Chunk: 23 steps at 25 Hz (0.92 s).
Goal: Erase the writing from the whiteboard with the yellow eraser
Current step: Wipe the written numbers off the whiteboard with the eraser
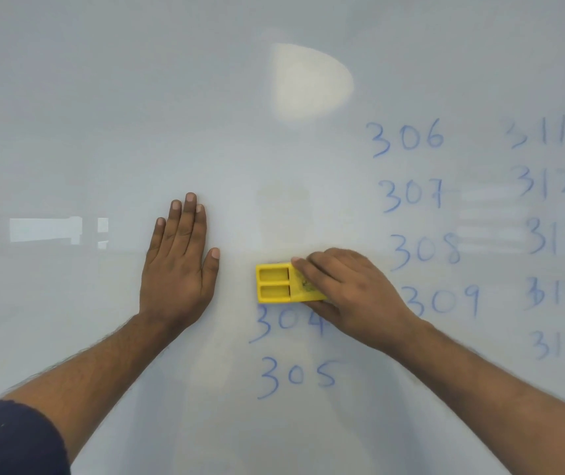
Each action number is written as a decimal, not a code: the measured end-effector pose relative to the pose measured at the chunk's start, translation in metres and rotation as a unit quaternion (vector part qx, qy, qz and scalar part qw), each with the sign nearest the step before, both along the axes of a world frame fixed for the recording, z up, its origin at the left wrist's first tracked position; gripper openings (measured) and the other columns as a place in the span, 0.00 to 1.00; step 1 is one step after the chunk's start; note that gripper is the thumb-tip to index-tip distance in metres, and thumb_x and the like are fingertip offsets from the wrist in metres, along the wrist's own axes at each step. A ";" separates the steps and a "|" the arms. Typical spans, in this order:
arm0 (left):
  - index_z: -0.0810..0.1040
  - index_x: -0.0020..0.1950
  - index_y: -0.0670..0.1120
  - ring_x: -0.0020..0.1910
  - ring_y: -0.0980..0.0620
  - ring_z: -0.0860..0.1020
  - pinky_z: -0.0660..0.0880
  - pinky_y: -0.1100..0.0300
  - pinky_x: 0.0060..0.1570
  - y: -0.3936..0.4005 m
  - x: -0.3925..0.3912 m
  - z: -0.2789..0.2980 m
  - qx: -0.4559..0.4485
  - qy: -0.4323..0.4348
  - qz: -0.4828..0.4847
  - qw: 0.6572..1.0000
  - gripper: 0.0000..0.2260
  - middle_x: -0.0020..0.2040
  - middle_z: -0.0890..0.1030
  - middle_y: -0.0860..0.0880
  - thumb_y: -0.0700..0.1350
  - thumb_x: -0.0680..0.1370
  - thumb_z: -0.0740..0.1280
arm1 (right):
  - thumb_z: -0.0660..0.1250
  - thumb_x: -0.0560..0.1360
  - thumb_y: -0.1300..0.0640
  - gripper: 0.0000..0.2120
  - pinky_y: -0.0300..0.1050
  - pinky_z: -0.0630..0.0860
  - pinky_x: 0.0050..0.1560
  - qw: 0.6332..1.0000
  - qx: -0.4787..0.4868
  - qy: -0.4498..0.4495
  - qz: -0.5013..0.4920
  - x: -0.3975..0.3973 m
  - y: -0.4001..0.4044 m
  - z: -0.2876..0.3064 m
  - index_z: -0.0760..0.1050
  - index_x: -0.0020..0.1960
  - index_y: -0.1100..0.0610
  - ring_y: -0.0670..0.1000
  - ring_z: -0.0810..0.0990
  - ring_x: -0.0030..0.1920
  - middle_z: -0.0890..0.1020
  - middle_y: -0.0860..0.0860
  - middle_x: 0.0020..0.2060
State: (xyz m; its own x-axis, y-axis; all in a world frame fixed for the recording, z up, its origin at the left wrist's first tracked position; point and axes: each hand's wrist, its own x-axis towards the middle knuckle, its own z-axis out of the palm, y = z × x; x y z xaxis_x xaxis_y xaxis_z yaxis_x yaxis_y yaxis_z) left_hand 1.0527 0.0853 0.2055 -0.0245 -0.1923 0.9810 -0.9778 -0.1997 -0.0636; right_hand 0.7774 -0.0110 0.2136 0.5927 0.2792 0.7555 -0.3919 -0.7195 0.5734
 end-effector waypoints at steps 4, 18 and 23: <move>0.52 0.82 0.41 0.82 0.47 0.48 0.46 0.48 0.80 0.002 -0.002 -0.003 0.008 -0.003 -0.007 1.000 0.29 0.83 0.51 0.45 0.51 0.83 0.51 | 0.66 0.78 0.51 0.23 0.54 0.74 0.51 0.995 0.054 -0.086 0.021 0.016 0.006 0.017 0.72 0.68 0.63 0.61 0.77 0.50 0.79 0.58 0.53; 0.51 0.82 0.41 0.82 0.47 0.49 0.47 0.48 0.80 -0.003 -0.010 -0.015 0.008 0.000 0.018 1.000 0.29 0.83 0.51 0.45 0.50 0.83 0.51 | 0.67 0.77 0.52 0.22 0.54 0.74 0.50 0.997 0.017 -0.069 0.036 0.012 -0.004 -0.012 0.73 0.67 0.63 0.60 0.77 0.48 0.79 0.57 0.51; 0.52 0.82 0.41 0.82 0.48 0.49 0.47 0.49 0.80 -0.003 -0.011 -0.021 0.010 -0.010 0.022 1.000 0.29 0.83 0.52 0.44 0.50 0.83 0.51 | 0.68 0.76 0.56 0.22 0.54 0.73 0.50 0.996 0.023 -0.051 0.066 0.039 0.004 -0.045 0.73 0.67 0.64 0.60 0.76 0.48 0.79 0.57 0.50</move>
